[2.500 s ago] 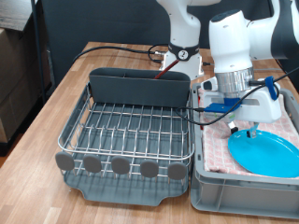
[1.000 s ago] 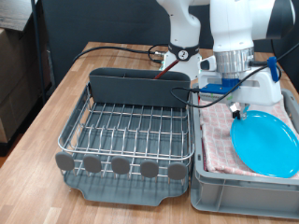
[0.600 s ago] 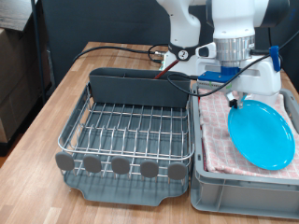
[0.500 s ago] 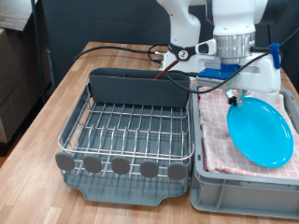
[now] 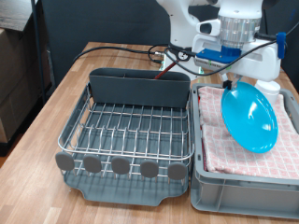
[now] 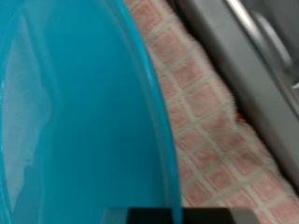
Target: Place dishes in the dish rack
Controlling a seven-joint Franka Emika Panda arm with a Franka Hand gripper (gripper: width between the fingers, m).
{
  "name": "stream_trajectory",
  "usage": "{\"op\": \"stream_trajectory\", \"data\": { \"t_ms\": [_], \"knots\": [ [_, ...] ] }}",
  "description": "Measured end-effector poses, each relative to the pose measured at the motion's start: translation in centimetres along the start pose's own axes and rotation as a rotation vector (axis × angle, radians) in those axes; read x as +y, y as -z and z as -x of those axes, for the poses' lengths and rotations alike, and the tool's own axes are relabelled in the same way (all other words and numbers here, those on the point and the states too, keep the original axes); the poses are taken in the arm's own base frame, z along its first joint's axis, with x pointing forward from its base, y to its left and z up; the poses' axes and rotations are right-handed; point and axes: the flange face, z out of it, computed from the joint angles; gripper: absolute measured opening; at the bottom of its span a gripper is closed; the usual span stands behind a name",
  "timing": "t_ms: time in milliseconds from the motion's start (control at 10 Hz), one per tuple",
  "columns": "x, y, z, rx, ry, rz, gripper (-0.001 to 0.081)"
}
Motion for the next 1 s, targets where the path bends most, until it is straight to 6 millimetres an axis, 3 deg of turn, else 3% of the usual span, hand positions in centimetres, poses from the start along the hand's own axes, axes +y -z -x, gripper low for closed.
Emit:
{"op": "stream_trajectory", "data": {
  "t_ms": [400,800,1000],
  "knots": [
    [-1.1,6.0,1.5,0.099,0.110,0.104,0.0019],
    [-1.1,6.2,0.8,0.137,0.118,0.155,0.0019],
    [-1.2,7.2,-1.2,0.234,0.129,0.204,0.0019]
  ]
}}
